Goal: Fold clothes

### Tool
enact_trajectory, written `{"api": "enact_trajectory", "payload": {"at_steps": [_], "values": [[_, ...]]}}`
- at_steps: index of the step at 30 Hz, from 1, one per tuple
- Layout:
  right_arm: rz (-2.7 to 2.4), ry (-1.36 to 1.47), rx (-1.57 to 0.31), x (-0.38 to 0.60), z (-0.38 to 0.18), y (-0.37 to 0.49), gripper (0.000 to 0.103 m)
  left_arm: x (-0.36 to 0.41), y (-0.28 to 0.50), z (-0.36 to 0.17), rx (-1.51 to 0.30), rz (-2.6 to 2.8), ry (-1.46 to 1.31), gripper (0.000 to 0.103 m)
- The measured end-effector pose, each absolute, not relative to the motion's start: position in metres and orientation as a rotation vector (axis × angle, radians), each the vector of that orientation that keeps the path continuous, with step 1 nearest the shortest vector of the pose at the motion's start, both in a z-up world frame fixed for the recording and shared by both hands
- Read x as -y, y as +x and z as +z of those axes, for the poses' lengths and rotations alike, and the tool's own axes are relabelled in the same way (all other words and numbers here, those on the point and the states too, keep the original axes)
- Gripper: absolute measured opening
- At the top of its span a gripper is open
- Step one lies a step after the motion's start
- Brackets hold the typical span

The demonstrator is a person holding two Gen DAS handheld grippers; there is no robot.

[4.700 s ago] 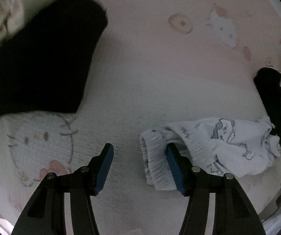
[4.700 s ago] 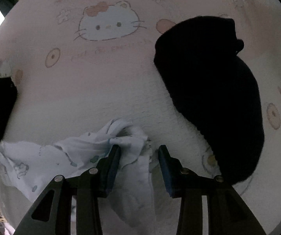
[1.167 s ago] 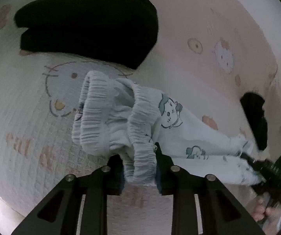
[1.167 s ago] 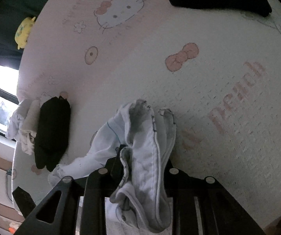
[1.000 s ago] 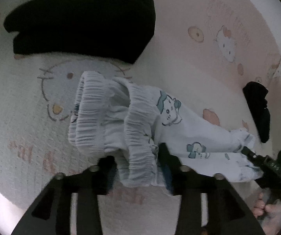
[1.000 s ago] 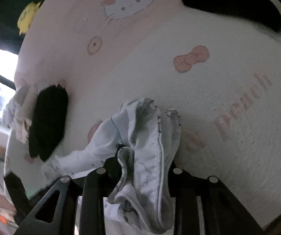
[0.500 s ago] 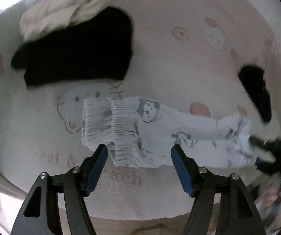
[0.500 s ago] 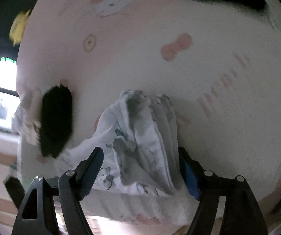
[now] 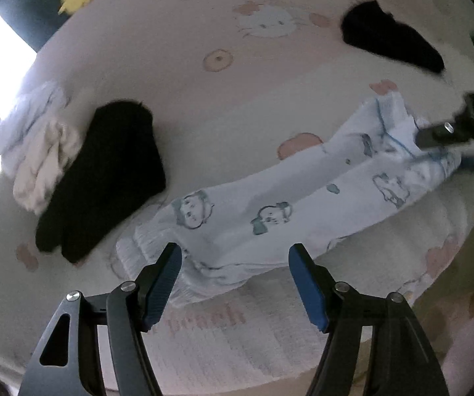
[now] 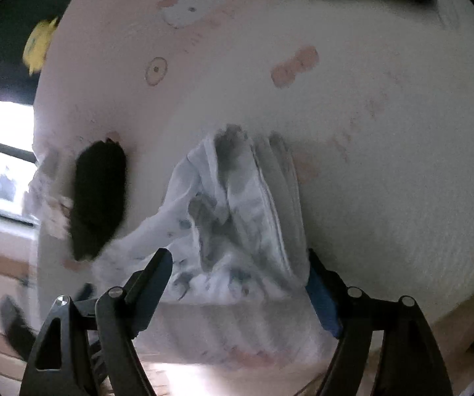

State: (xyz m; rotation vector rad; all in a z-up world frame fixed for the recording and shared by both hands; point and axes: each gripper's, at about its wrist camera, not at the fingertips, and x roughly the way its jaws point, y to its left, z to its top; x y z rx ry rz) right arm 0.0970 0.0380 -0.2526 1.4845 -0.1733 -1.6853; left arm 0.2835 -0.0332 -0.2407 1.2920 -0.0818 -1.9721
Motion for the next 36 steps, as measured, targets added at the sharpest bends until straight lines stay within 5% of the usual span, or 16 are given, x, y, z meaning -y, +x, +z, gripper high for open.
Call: {"api": "enact_trajectory", "payload": {"at_steps": [6,21,23,24,27,36], "values": [[-1.846,1.299,-0.118,-0.021,-0.244,0.095,0.078,0.014,0.264,-0.256,0.34,-1.993,1.33,0.065],[-1.737,1.088,-0.368,-0.029,-0.237,0.105,0.078,-0.017,0.225,-0.295,0.835,-2.014,1.331,0.065],[-1.737,1.026,-0.435,-0.025,-0.237,0.11,0.071,-0.023,0.223,-0.293,0.834,-2.029,1.332,0.065],[-1.731,1.018,-0.442,-0.022,-0.237,0.11,0.054,-0.025,0.224,-0.292,0.835,-2.038,1.331,0.065],[-1.711,1.052,-0.38,-0.019,-0.236,0.103,0.032,-0.029,0.222,-0.294,0.845,-2.042,1.332,0.065],[-1.589,1.337,0.168,-0.039,-0.243,0.045,0.027,-0.025,0.206,-0.305,0.842,-2.035,1.302,0.065]]}}
